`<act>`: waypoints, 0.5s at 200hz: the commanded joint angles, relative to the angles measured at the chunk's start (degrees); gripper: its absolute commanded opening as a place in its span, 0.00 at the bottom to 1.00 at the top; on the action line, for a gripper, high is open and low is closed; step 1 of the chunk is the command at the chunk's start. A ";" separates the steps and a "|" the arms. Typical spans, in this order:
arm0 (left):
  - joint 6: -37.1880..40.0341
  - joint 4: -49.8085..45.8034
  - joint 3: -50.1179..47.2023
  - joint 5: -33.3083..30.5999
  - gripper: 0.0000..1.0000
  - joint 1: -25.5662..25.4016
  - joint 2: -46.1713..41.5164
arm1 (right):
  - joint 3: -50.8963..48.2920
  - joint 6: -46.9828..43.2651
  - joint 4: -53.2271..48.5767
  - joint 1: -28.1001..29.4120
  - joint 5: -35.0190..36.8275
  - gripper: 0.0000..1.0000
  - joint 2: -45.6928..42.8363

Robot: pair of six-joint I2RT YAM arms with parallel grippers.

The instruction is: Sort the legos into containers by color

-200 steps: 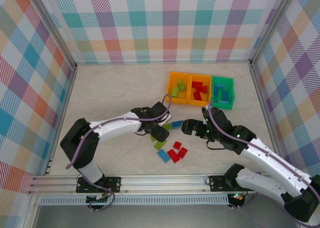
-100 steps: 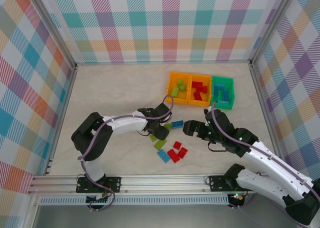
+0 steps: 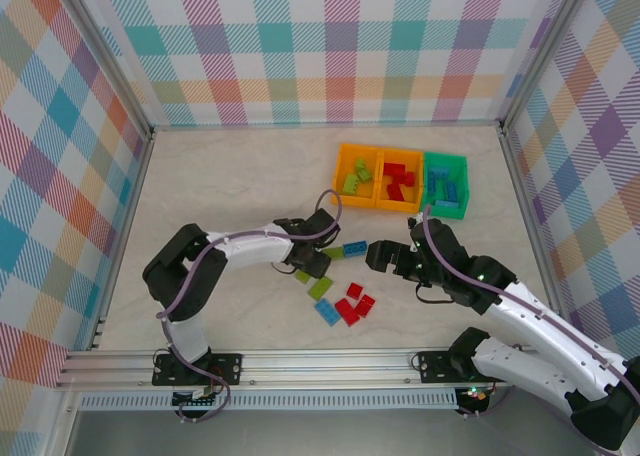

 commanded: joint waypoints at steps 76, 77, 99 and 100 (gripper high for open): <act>-5.06 -1.86 -4.17 5.08 0.22 0.93 -6.12 | 1.68 0.76 0.23 -0.27 -2.44 1.00 3.55; -5.12 -1.85 -4.10 5.16 0.22 0.95 -6.30 | 1.71 0.76 0.23 -0.27 -2.44 1.00 3.58; -5.96 -3.18 -1.40 6.37 0.23 0.94 -11.23 | 2.18 0.65 -0.11 -0.27 -2.40 1.00 3.66; -5.97 -3.35 -1.23 6.34 0.23 0.96 -11.45 | 2.22 0.66 -0.11 -0.27 -2.37 1.00 3.64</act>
